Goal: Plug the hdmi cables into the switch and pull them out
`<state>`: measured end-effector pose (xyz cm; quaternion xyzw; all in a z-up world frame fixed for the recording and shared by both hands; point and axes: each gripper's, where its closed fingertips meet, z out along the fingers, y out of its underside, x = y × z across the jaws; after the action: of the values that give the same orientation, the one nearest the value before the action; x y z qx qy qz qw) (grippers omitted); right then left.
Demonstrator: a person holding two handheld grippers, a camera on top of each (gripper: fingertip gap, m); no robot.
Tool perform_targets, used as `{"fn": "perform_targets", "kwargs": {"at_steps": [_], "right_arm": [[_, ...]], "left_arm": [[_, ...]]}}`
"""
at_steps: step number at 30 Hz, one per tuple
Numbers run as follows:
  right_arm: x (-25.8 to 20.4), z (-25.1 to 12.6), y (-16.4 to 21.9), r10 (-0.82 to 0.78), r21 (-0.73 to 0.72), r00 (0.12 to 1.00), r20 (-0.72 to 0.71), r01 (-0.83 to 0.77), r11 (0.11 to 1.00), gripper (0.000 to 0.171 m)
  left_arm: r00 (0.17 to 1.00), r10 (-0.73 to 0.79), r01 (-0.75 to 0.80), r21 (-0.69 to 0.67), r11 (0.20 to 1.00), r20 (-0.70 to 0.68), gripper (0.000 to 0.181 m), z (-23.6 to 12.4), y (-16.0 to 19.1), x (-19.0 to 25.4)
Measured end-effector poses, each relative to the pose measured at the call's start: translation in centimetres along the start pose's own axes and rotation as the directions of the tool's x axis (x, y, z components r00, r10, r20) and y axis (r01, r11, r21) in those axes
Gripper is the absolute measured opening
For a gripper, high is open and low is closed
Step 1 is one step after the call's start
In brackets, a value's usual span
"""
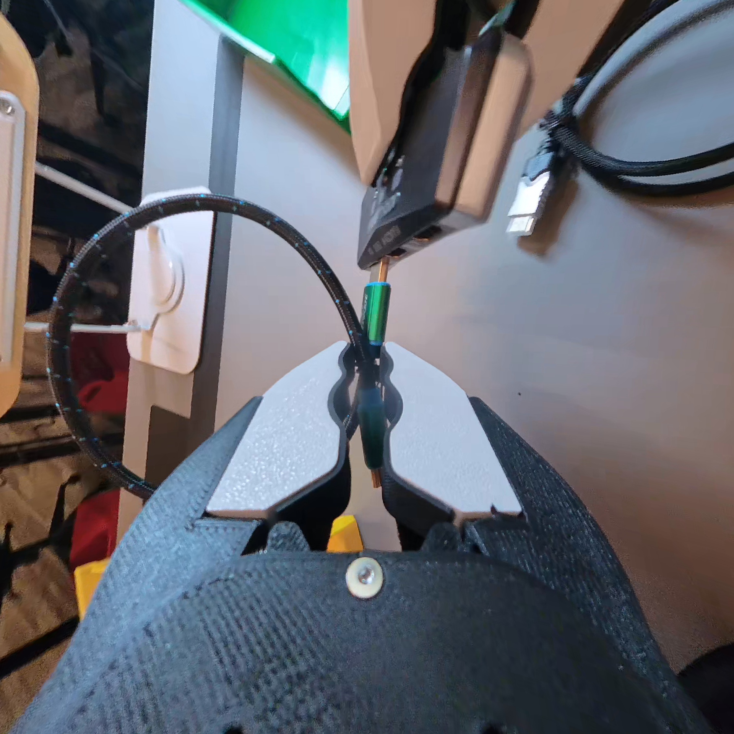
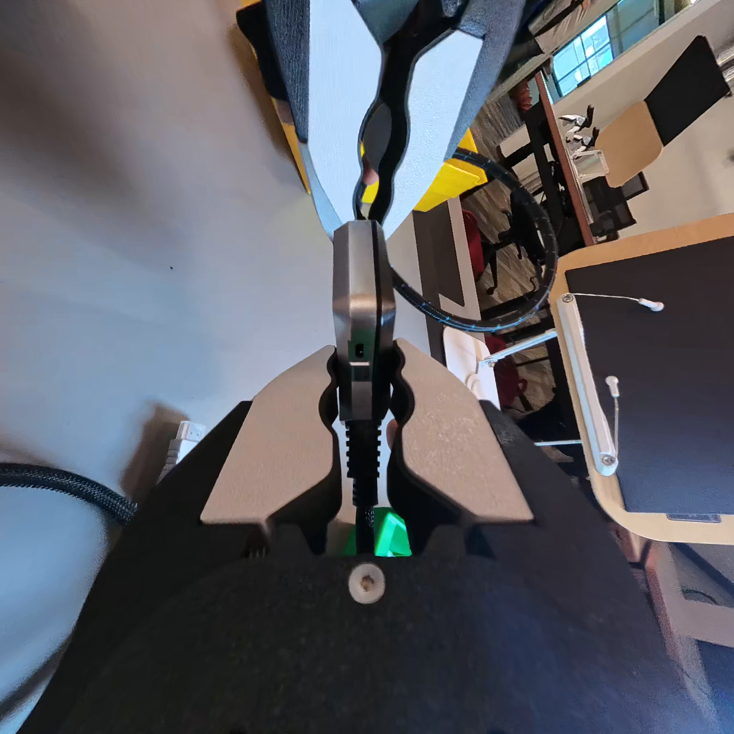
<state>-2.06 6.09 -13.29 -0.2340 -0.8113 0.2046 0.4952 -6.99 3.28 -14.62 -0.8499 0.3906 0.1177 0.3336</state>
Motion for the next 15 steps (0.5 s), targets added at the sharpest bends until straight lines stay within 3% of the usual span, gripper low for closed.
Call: {"fn": "perform_targets", "kwargs": {"at_steps": [3, 9, 15], "right_arm": [[-0.1, -0.3, -0.1, 0.016, 0.02, 1.0, 0.02, -0.016, 1.0, 0.022], [-1.5, 0.3, 0.1, -0.006, -0.022, 0.997, 0.083, 0.008, 1.0, 0.022], [-0.4, 0.1, -0.4, 0.028, 0.023, 0.999, 0.045, -0.029, 0.999, 0.022]], "left_arm": [[0.999, -0.023, 0.025, 0.038, 0.999, -0.044, 0.012, -0.1, -0.3, 0.4], [1.0, 0.006, -0.006, -0.059, 0.998, -0.012, 0.012, 0.9, 0.7, 0.6], [0.988, -0.15, 0.149, -0.035, 0.988, -0.038, 0.011, 0.6, 0.5, 0.1]]}}
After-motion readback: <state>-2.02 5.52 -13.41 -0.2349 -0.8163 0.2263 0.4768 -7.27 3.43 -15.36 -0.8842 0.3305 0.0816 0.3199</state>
